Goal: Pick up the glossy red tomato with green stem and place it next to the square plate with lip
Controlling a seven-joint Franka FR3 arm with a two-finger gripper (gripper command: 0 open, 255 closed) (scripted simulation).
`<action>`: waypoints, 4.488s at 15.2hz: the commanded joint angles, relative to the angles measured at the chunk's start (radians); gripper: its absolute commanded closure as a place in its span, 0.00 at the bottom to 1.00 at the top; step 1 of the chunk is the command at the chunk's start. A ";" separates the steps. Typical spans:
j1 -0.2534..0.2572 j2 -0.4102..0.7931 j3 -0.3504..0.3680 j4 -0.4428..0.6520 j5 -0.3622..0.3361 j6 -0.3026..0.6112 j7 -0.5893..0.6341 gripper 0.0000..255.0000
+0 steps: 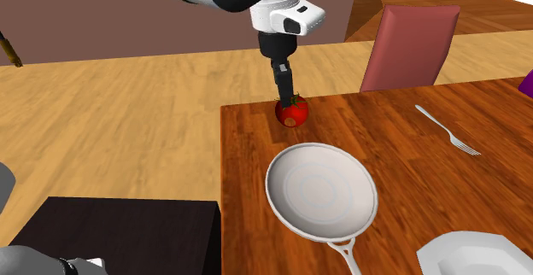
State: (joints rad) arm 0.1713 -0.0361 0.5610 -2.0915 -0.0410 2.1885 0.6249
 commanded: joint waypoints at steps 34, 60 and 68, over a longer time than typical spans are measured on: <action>0.094 0.296 0.025 0.189 -0.212 0.060 0.203 1.00; 0.082 0.206 0.052 0.436 -0.124 -0.257 0.131 1.00; 0.004 0.094 0.020 0.359 -0.039 -0.263 0.008 1.00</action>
State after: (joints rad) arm 0.1946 0.0887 0.5896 -1.7013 -0.1032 1.9164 0.6647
